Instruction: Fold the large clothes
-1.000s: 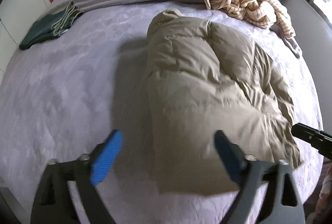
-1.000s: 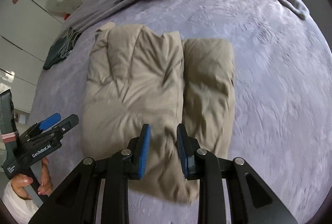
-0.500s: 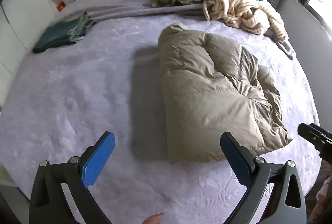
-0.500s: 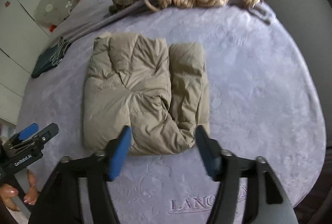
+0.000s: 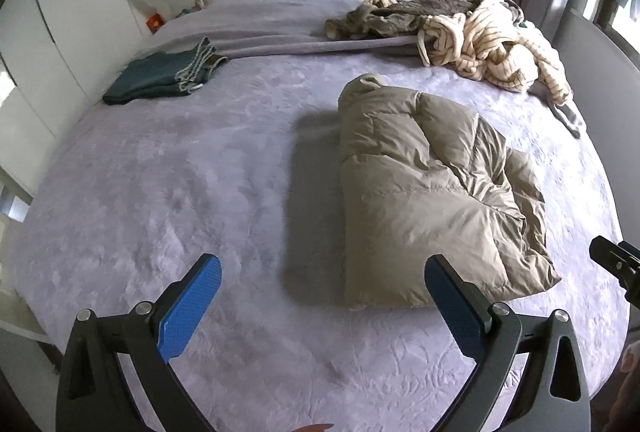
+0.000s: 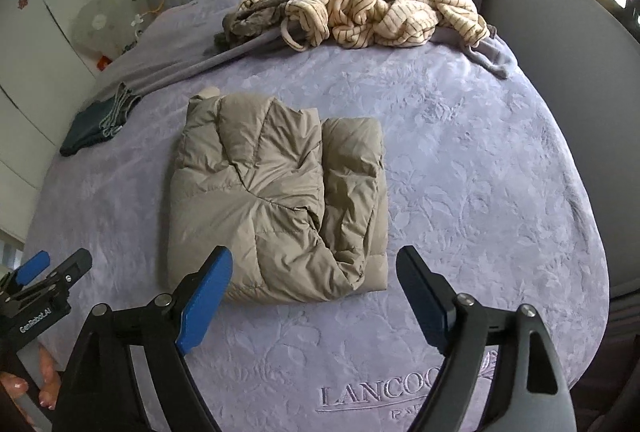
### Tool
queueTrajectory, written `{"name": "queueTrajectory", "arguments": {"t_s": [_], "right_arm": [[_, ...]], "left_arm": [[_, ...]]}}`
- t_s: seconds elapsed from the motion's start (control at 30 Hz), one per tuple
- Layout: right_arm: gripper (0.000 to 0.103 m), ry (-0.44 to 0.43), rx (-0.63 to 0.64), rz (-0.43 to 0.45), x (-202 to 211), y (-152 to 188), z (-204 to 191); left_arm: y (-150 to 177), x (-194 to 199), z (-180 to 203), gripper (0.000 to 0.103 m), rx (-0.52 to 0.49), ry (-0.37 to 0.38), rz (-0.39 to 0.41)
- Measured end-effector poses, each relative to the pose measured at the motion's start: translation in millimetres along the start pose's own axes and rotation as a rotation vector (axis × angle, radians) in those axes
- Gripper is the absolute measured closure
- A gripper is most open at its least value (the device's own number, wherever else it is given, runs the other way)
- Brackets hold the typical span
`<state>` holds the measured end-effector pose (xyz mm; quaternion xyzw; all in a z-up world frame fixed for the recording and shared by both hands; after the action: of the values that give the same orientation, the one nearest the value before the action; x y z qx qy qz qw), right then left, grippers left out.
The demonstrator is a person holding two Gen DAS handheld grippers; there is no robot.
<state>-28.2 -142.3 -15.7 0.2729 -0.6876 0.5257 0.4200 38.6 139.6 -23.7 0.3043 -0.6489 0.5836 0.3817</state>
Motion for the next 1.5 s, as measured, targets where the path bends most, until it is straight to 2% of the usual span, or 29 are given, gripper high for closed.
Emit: {"name": "queueTrajectory", "arguments": {"t_s": [1.5], "right_arm": [[0.017,-0.017,0.025,0.016,16,1,-7]], "left_arm": [[0,14,-4,0.001,0.004,0.005,0.014]]}}
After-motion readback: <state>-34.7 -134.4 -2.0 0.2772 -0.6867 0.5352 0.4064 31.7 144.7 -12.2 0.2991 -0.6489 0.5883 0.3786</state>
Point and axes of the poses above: each gripper's, at about its wrist camera, not at the fingertips, and x roughly against the way its jaws point, z to its right, y to its underside, the point moved 1 cm from there along -x, roughly the way its jaws point, and after that the axes turned 1 degree about -y, right-handed, at the moved point
